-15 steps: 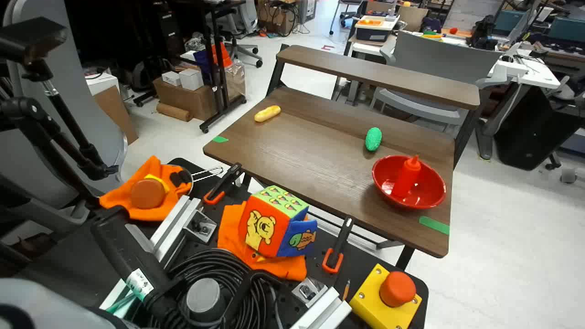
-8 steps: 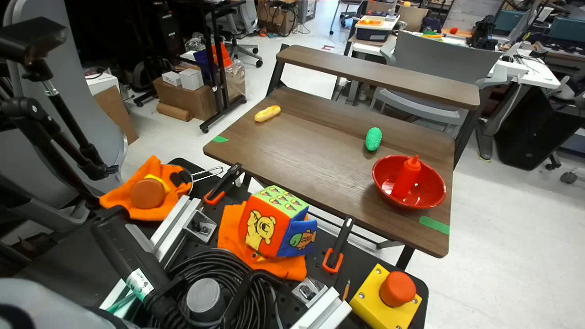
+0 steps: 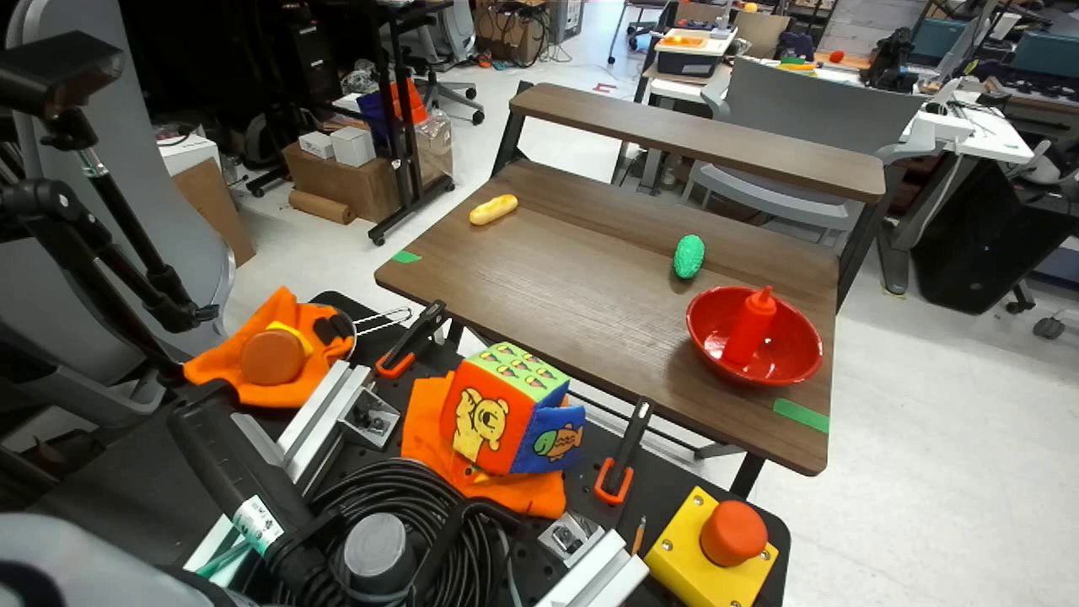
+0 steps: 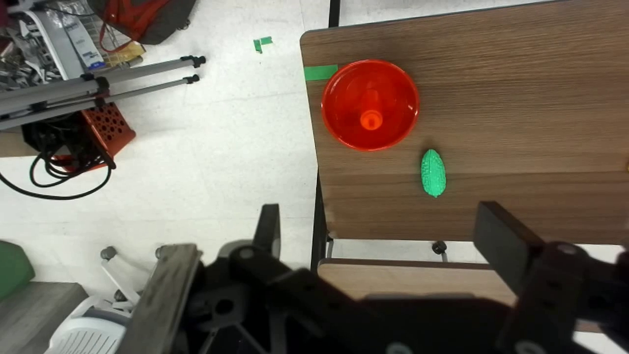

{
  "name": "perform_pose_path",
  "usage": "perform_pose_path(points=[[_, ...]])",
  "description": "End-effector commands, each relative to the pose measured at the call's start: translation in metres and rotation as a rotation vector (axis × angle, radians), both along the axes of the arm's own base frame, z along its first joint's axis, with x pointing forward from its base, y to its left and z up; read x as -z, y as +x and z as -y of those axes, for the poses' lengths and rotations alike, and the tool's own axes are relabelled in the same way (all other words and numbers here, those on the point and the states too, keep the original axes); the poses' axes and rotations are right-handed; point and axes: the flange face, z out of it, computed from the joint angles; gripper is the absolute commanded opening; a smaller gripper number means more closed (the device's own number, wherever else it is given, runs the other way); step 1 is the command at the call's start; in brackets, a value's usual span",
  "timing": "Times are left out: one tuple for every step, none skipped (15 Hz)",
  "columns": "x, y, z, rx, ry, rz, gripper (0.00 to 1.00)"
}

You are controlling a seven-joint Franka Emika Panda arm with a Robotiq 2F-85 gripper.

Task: Pick up the red bottle from the bowl and put it on the table

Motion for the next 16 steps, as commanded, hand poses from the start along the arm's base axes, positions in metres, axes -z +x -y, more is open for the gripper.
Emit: perform_pose_path(points=[[0.021,0.022,0.001,-0.017,-0.016,0.026,1.0],[0.029,0.028,0.002,-0.025,-0.019,0.027,1.0],[0.043,0.04,0.002,-0.041,-0.021,0.009,1.0],[0.058,0.05,0.003,-0.049,-0.023,-0.008,1.0],[0.078,0.065,0.004,-0.054,-0.023,-0.036,1.0],[0.092,0.075,0.004,-0.057,-0.02,-0.053,1.0],[0.114,0.091,0.004,-0.062,-0.012,-0.088,1.0],[0.131,0.102,0.005,-0.072,-0.007,-0.117,1.0],[0.152,0.117,0.005,-0.073,0.006,-0.153,1.0],[0.169,0.128,0.006,-0.074,0.01,-0.185,1.0],[0.187,0.142,0.006,-0.066,0.012,-0.218,1.0],[0.203,0.154,0.008,-0.067,0.014,-0.246,1.0],[0.217,0.167,0.009,-0.061,0.012,-0.274,1.0],[0.234,0.18,0.011,-0.06,0.011,-0.304,1.0],[0.251,0.192,0.013,-0.06,0.013,-0.348,1.0],[0.261,0.201,0.015,-0.059,0.014,-0.375,1.0]])
